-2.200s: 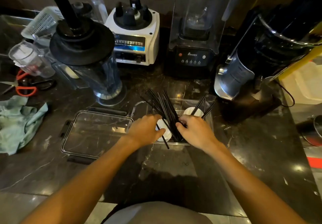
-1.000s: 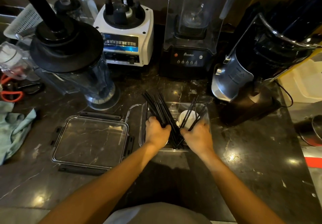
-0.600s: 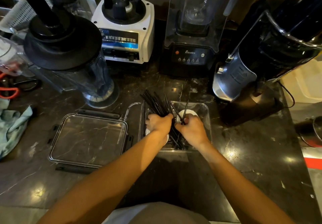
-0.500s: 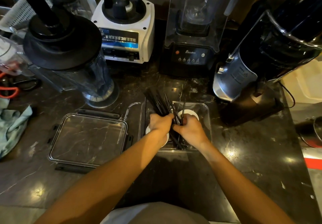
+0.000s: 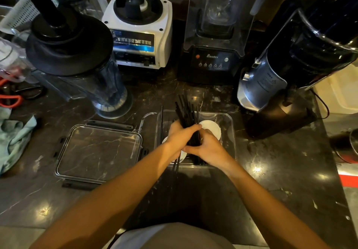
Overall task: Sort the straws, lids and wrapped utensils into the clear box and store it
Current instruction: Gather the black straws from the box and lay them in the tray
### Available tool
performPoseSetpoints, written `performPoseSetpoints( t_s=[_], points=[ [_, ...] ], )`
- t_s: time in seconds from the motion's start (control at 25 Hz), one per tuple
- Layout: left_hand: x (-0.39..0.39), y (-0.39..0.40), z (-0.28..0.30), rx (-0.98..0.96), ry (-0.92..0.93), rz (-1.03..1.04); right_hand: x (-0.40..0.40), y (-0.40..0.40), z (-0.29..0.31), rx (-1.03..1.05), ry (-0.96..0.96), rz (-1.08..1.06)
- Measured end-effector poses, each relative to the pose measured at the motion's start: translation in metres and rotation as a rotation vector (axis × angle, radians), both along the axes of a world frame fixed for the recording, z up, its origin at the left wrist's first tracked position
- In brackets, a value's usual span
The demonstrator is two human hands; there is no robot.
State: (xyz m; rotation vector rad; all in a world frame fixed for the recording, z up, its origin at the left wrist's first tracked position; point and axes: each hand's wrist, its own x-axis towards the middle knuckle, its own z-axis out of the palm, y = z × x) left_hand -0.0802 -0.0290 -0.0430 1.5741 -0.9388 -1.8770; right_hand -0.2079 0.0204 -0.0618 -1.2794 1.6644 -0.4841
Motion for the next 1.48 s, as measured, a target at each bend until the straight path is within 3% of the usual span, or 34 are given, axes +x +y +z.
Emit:
performPoseSetpoints(
  t_s=[0.24, 0.44, 0.72, 0.84, 1.08, 1.32, 1.48],
  points=[
    [-0.001, -0.004, 0.003, -0.136, -0.043, 0.051, 0.008, -0.003, 0.005, -0.053, 0.036, 0.001],
    [0.011, -0.012, 0.023, -0.208, 0.125, 0.132, 0.012, 0.001, 0.019, -0.026, 0.059, -0.026],
    [0.029, -0.02, 0.028, -0.211, 0.223, 0.24, 0.019, 0.004, 0.035, -0.035, 0.005, 0.013],
    [0.039, -0.025, 0.028, -0.163, 0.31, 0.35, 0.023, 0.009, 0.046, 0.047, -0.223, -0.122],
    [0.053, -0.03, 0.03, 0.032, 0.604, 0.511, 0.043, 0.003, 0.056, 0.242, -0.91, -0.742],
    [0.06, -0.018, 0.025, 0.066, 0.63, 0.496, 0.057, -0.003, 0.056, 0.319, -0.92, -0.651],
    [0.069, -0.013, 0.016, 0.109, 0.627, 0.511, 0.046, -0.002, 0.048, 0.15, -0.853, -0.729]
  ],
)
